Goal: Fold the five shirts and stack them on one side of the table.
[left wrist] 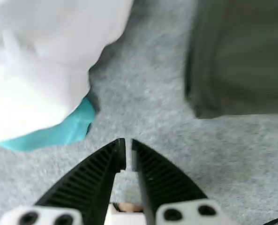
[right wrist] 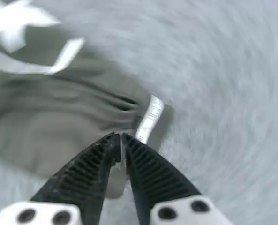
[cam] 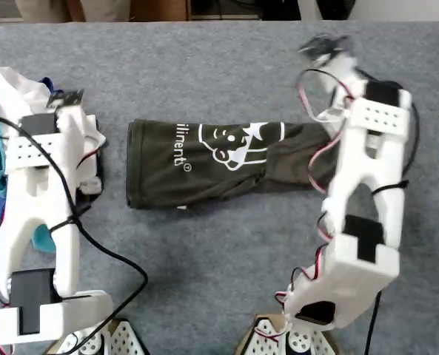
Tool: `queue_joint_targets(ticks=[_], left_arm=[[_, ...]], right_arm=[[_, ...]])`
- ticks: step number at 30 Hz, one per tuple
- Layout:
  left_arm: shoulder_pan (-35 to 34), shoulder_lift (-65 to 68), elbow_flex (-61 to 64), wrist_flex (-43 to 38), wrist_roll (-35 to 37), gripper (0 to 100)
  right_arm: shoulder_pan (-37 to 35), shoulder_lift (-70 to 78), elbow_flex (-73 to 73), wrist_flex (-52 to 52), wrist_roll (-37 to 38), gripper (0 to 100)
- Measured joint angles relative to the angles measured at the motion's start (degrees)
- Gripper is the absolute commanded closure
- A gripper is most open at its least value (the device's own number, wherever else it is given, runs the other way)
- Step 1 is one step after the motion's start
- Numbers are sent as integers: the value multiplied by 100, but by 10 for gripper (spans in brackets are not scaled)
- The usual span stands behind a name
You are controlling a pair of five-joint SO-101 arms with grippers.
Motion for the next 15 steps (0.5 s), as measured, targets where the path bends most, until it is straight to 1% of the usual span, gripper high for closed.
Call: queue_joint_targets(ticks=[4,7,10,12,15], left_arm=[[501,149,-703,44,44,855],[712,703,-1055,-53,229,855],[738,1600,-1354,-422,316,855],[765,2171,-1582,-615,334,855],[774,2681,-1969,-721,334,853]], right_arm=[[615,677,0,-695,-1785,993],[1055,1029,9,-1160,-2690,993],[1389,1055,9,-1503,-3059,993],[1547,1046,88,-1714,-3112,993],[1618,1046,466,-2338,-3138,993]])
